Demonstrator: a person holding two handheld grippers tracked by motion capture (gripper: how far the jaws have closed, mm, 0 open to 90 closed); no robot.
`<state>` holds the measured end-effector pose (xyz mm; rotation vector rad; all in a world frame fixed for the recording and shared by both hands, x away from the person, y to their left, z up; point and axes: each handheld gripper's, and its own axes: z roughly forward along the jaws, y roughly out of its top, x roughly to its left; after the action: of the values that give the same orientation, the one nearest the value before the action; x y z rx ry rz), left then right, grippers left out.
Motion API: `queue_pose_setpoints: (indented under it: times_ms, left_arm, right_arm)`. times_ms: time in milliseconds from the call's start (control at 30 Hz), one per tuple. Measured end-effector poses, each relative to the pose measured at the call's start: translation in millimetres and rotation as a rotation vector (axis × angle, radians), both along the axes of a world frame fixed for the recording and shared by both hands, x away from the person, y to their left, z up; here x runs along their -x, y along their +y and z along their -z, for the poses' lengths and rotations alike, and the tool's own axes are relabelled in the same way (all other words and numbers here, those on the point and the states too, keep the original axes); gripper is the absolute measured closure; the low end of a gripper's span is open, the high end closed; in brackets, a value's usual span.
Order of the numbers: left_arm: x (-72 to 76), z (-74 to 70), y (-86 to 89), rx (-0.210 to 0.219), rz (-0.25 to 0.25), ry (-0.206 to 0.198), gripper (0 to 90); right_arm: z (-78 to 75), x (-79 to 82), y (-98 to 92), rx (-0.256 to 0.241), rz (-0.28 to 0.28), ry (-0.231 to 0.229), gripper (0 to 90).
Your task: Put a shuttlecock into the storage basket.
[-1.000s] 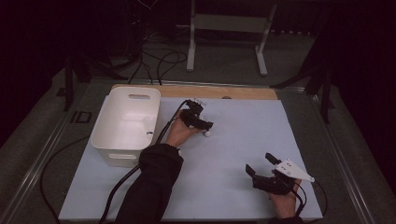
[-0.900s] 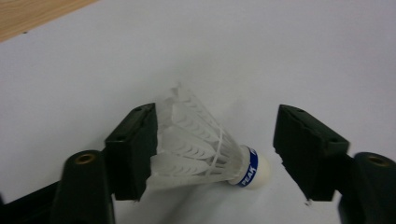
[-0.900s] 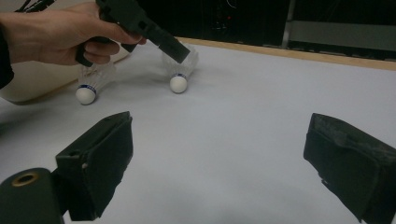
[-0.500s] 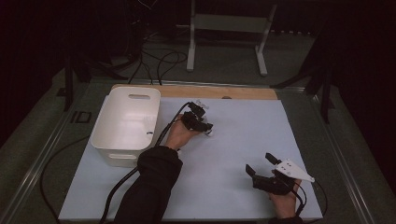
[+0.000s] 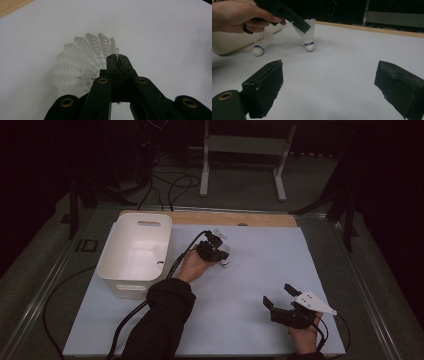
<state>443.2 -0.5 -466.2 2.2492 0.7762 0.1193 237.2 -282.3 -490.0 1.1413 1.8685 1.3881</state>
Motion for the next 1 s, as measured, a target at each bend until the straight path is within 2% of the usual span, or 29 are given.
queue_pose_setpoints:
  times_ms: [167, 500, 1000]
  left_arm:
    - [2.5, -3.7, -0.7, 0.006, 0.009, -0.015, 89.8]
    - [9.0, -16.3, -1.0, 0.047, 0.022, -0.048, 89.8]
    - [16.0, -34.5, 4.1, 0.059, 0.012, -0.087, 89.7]
  right_arm:
    - [0.0, 0.0, 0.0, -0.002, -0.001, -0.002, 8.1]
    - [0.0, 0.1, 0.1, 0.001, 0.001, -0.001, 8.1]
    - [0.4, -0.2, 0.7, 0.0, -0.005, -0.002, 8.1]
